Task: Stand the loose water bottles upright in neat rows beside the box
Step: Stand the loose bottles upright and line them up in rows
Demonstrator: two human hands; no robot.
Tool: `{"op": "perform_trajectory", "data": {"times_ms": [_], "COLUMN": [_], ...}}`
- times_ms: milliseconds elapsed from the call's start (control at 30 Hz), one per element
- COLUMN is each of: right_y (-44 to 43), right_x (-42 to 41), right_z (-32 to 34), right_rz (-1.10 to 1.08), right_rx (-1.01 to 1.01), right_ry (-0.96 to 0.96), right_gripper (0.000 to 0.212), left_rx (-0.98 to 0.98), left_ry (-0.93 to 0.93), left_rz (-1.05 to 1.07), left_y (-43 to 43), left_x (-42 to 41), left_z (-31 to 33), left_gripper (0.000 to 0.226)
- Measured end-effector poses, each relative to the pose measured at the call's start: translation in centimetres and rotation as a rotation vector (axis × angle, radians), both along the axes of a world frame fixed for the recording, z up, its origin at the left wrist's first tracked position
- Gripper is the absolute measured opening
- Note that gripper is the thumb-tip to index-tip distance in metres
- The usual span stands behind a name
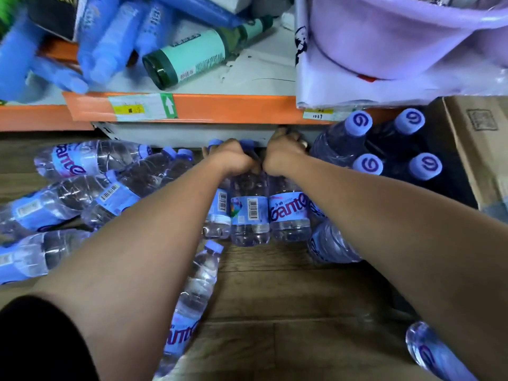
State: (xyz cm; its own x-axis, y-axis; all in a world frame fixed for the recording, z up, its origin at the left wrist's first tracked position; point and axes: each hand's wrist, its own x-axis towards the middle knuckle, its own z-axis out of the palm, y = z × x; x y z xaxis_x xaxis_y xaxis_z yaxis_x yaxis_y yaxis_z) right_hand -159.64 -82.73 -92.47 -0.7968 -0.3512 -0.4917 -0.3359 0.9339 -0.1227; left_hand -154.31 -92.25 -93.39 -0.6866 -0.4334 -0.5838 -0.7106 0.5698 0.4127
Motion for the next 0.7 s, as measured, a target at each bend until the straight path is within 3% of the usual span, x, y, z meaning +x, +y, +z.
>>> {"op": "perform_trajectory", "data": {"times_ms": [133,200,267,367,467,567,700], "right_y": [0.5,0.8,1.3,2.1,2.5,3.5,4.9], "right_x": [0.3,0.9,1.8,3.2,4.4,4.9,4.7], "right_z": [1.5,2.3,3.3,4.9,6.3,7.7,8.4], "right_rz": [-0.047,-0.039,-0.022,0.075,0.237,0.306,0.353], "right_rx": [-0.072,-0.107,-0.137,-0.176,-0.184,-0.194,-0.254], "right_ry": [-0.033,-0.042,-0.030,-0.004,0.035,0.096,0.086], "right_gripper": [0.082,0.081,0.084,0.087,0.078,0.059,0.051], "left_rx": [0.186,0.230,0.250,0.083,-0.194,-0.281,-0.425], "left_ry": [0.082,0.109,0.144,0.171,0.033,-0.018,-0.010], "left_rz": [0.099,0.108,0.104,0.071,-0.134,-0.232,-0.356], "left_y": [0.2,0.4,0.5,0.7,0.5,1.0,2.7], "left_x": [1.2,2.0,2.8,3.9,4.6,5.2,5.5], "left_z": [1.5,2.4,3.4,5.3,7.1,8.5,9.6], "left_gripper": [0.029,0.012,0.017,0.016,0.037,0.045,0.043]}}
